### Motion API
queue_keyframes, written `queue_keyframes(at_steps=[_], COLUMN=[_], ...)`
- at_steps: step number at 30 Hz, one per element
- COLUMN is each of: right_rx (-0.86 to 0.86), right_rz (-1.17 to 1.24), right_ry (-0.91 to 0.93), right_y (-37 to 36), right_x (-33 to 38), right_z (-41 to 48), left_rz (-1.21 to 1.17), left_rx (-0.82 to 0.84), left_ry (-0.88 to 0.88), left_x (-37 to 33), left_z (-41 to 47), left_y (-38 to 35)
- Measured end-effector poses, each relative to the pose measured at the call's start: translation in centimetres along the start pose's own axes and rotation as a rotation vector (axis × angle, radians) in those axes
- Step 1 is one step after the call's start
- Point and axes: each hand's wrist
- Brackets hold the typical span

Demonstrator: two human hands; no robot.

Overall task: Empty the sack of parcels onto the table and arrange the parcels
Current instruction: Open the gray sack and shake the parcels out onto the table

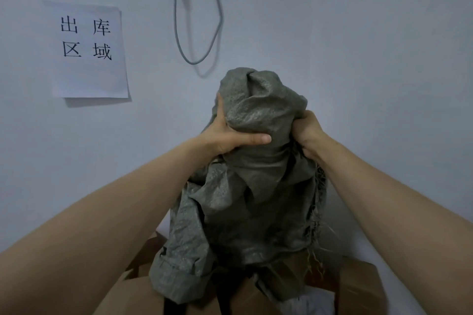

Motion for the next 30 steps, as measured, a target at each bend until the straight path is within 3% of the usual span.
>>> queue_keyframes(at_steps=[3,7,12,14,16,18,20,23,27,30], right_rx=[0.06,0.118,0.038,-0.104,-0.227,-0.133,0.072,0.246,0.184,0.162], right_rz=[0.057,0.159,-0.133,-0.317,-0.322,-0.209,-0.126,-0.168,-0.303,-0.265], right_ry=[0.022,0.017,0.101,0.136,0.113,0.053,-0.029,0.025,0.288,0.401], right_y=[-0.2,-0.4,-0.5,0.0,0.5,0.6,-0.2,-1.8,-3.3,-4.6], right_x=[0.2,0.1,-0.6,-0.6,-0.1,-0.1,-0.5,-1.3,-0.8,-0.5], right_z=[-0.3,-0.6,-0.3,-0.3,-1.2,-1.9,-2.5,-2.6,-2.5,-2.5], left_rz=[-0.045,-0.075,0.004,0.074,0.09,0.046,-0.008,-0.081,-0.327,-0.504], left_rx=[-0.004,-0.167,-0.382,-0.465,-0.555,-0.648,-0.705,-0.704,-0.607,-0.503], left_ry=[-0.076,-0.071,-0.095,-0.093,-0.074,-0.057,-0.047,-0.021,0.135,0.227], left_x=[-0.4,-0.9,-0.3,0.1,0.2,0.0,-0.2,-0.9,-2.2,-2.7], left_z=[-0.7,-1.5,-1.2,-1.0,-1.0,-0.9,-0.8,-0.9,-1.3,-1.7], left_y=[-0.9,-1.8,-1.4,-0.6,0.1,0.7,0.8,0.1,-0.6,-0.4])
Point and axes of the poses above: each hand's wrist, its own z-axis towards the middle knuckle, its own y-axis out of the back of the hand, x = y × z, and after that the axes turned 8 degrees about -y, right-handed
